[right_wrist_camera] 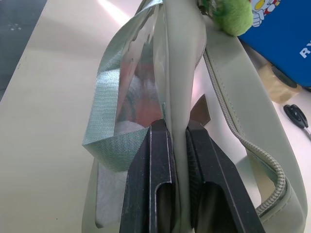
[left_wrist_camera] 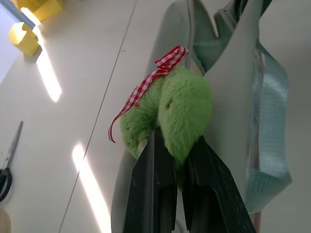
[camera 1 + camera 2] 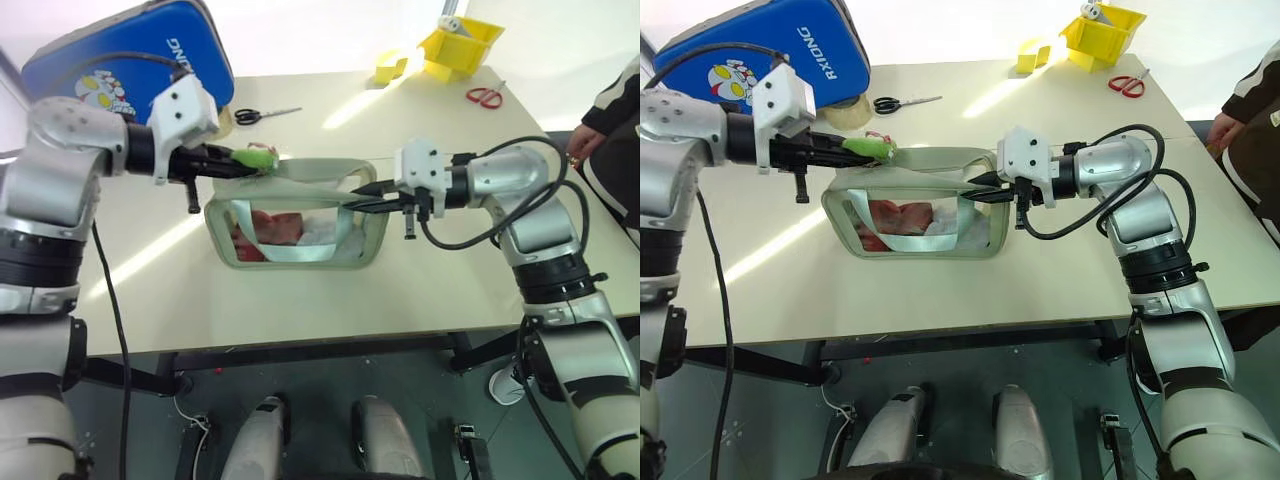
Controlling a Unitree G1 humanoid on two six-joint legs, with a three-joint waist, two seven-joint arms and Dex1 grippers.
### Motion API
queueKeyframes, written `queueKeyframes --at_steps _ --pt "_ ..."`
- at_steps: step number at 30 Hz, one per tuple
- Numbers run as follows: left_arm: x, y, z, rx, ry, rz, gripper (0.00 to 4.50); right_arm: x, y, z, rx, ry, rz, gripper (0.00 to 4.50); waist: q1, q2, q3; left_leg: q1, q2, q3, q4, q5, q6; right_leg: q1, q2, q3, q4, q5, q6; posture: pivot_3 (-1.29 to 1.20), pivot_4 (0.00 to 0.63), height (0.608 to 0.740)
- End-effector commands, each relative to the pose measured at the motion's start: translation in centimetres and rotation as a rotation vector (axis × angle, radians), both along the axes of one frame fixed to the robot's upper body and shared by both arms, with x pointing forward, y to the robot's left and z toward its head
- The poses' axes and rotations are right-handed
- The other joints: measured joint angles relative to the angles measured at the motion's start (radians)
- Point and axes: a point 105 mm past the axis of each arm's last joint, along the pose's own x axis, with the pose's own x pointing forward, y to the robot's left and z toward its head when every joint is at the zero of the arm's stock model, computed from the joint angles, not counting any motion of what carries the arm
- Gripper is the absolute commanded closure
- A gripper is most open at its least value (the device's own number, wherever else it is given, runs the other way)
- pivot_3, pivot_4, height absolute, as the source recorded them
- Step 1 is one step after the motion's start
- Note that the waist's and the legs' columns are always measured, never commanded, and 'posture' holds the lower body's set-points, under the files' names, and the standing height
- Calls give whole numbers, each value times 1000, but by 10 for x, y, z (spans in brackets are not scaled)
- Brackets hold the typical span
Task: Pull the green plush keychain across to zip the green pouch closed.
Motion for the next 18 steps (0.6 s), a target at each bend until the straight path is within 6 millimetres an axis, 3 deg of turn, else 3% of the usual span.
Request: queueKeyframes --at_steps 1,3,4,9,13,18 --pt "-3 1 3 95 -84 -20 4449 -5 2 24 36 -89 14 4500 0 0 0 0 0 0 0 0 0 0 0 0 0 0 0 0 150 740" --pt "-1 4 -2 136 -96 -23 4449 -4 2 24 36 -90 12 4500 -1 0 0 0 0 0 0 0 0 0 0 0 0 0 0 0 150 740" --pt "0 5 -3 137 -99 -23 4131 -4 2 24 36 -90 11 4500 -1 0 0 0 0 0 0 0 0 0 0 0 0 0 0 0 150 740" --pt "1 8 0 101 -88 -14 1937 -3 1 23 34 -88 10 4500 0 0 0 0 0 0 0 0 0 0 0 0 0 0 0 0 150 740" --pt "-2 14 17 60 -90 0 37 -2 0 22 28 -88 9 4500 0 0 0 0 0 0 0 0 0 0 0 0 0 0 0 0 150 740" --pt "-4 32 38 26 -104 61 37 -2 0 22 24 -89 8 4500 -3 0 0 0 0 0 0 0 0 0 1 0 0 0 0 0 150 740"
